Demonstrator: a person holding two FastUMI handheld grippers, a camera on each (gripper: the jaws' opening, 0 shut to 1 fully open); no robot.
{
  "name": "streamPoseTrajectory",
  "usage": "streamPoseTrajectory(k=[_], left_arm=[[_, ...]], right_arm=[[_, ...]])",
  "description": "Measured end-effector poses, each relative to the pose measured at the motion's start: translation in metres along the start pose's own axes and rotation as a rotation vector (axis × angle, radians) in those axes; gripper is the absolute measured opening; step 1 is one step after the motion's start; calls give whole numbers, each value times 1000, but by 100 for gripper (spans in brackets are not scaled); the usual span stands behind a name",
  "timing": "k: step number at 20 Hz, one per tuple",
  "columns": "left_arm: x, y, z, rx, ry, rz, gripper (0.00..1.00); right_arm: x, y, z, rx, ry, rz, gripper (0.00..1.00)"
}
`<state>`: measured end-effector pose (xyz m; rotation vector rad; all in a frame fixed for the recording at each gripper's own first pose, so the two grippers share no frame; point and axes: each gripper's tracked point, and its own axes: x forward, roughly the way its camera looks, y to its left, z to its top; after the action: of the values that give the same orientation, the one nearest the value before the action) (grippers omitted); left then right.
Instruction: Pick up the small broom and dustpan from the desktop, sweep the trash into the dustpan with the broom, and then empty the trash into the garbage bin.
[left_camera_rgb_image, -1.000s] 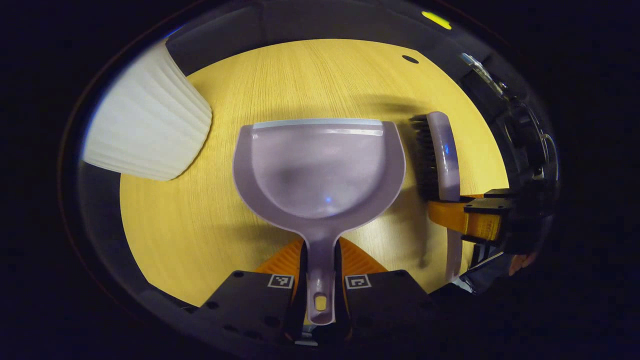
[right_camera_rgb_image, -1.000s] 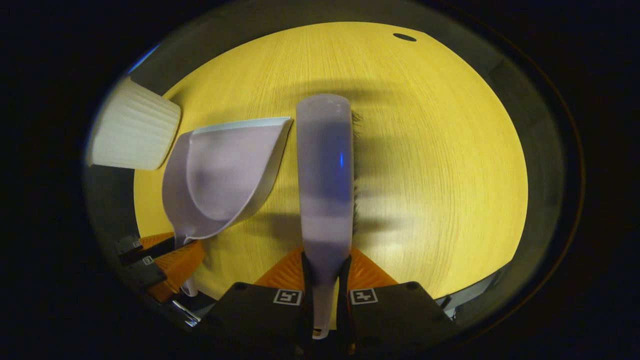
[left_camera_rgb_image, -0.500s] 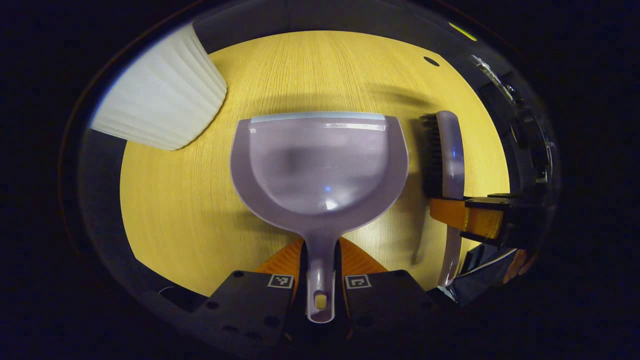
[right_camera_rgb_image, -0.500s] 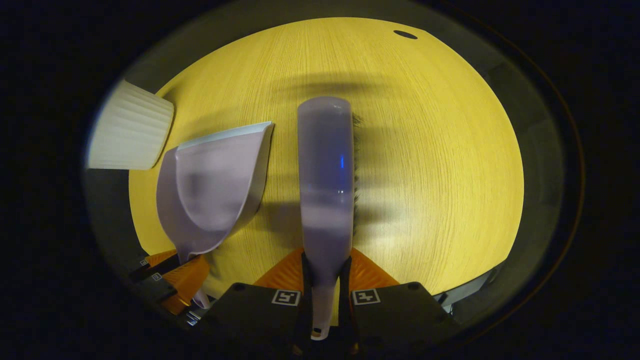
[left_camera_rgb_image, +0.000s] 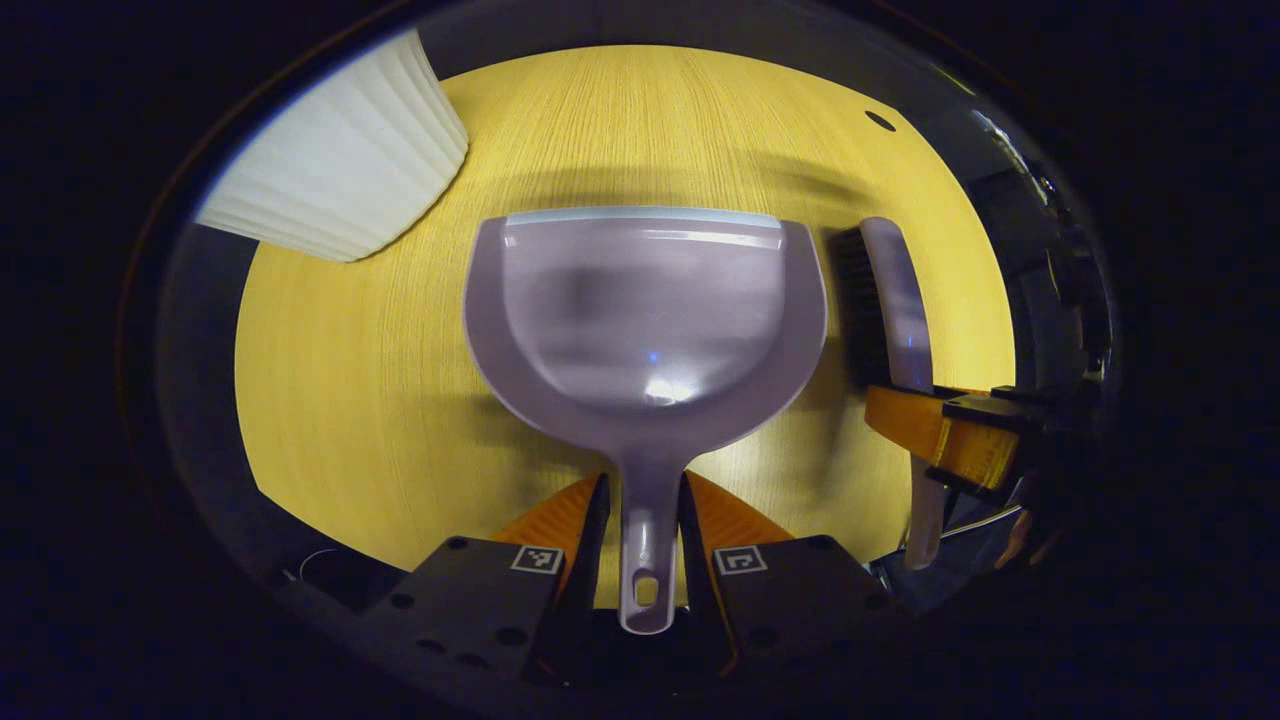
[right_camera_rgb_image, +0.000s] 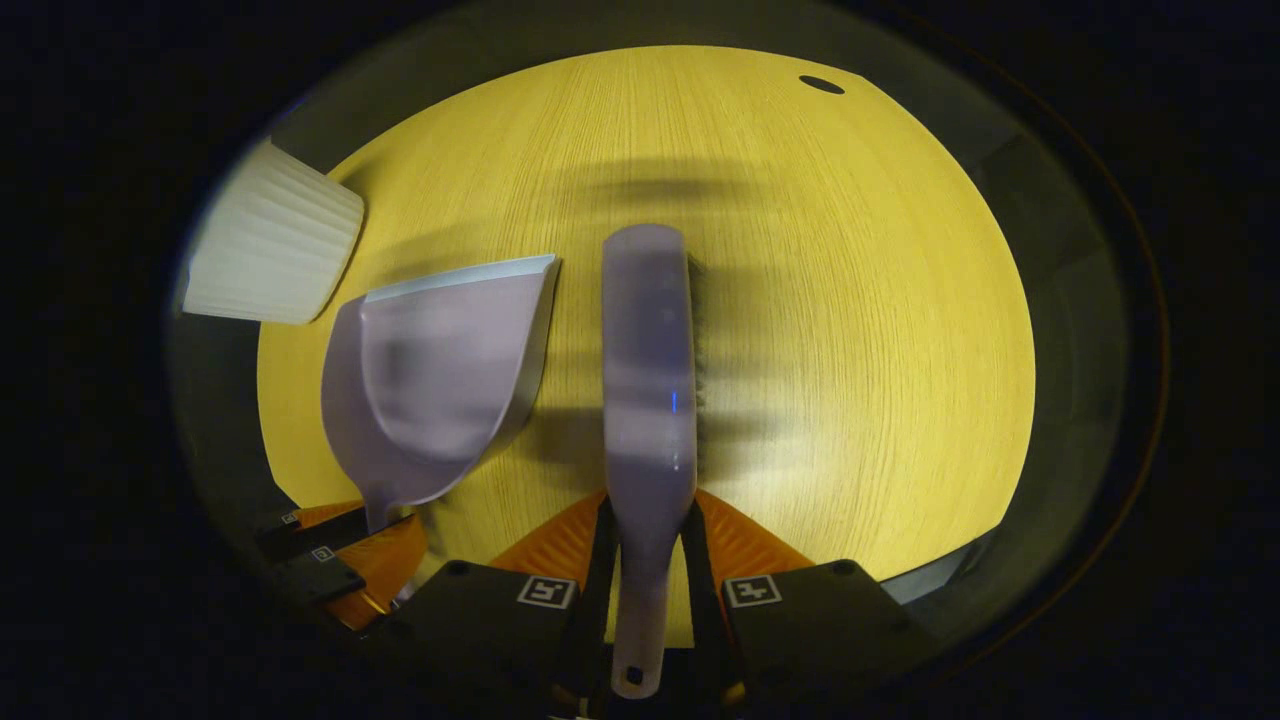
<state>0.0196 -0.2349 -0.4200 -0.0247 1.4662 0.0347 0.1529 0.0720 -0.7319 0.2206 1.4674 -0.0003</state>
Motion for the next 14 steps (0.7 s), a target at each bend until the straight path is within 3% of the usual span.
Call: streamPoseTrajectory(k=[4, 5, 6, 7, 9, 10, 12, 13, 14], left_arm=[[-7, 2, -1, 21, -6, 12, 56], [-8, 0, -2, 27, -9, 9, 59], [-10, 0, -2, 30, -15, 12, 59], [-14, -1, -2, 32, -25, 11, 60], [-19, 1, -2, 34, -41, 20, 64], [-22, 0, -2, 38, -49, 16, 64], [-29, 1, -4, 42, -59, 11, 68], [-34, 1, -4, 50, -72, 9, 72], [-39, 4, -4, 57, -84, 18, 72]], right_arm=[[-10, 2, 3, -1, -24, 18, 42], [-12, 0, 4, 0, -28, 16, 50], [-14, -1, 5, 1, -35, 16, 38], [-16, -2, 6, -1, -43, 17, 49], [-21, -4, 7, 1, -56, 15, 57], [-23, -4, 6, 3, -60, 20, 45], [-28, -4, 3, 7, -70, 27, 46], [-29, -3, 2, 5, -76, 30, 53], [-36, -2, 1, 1, -85, 39, 54]])
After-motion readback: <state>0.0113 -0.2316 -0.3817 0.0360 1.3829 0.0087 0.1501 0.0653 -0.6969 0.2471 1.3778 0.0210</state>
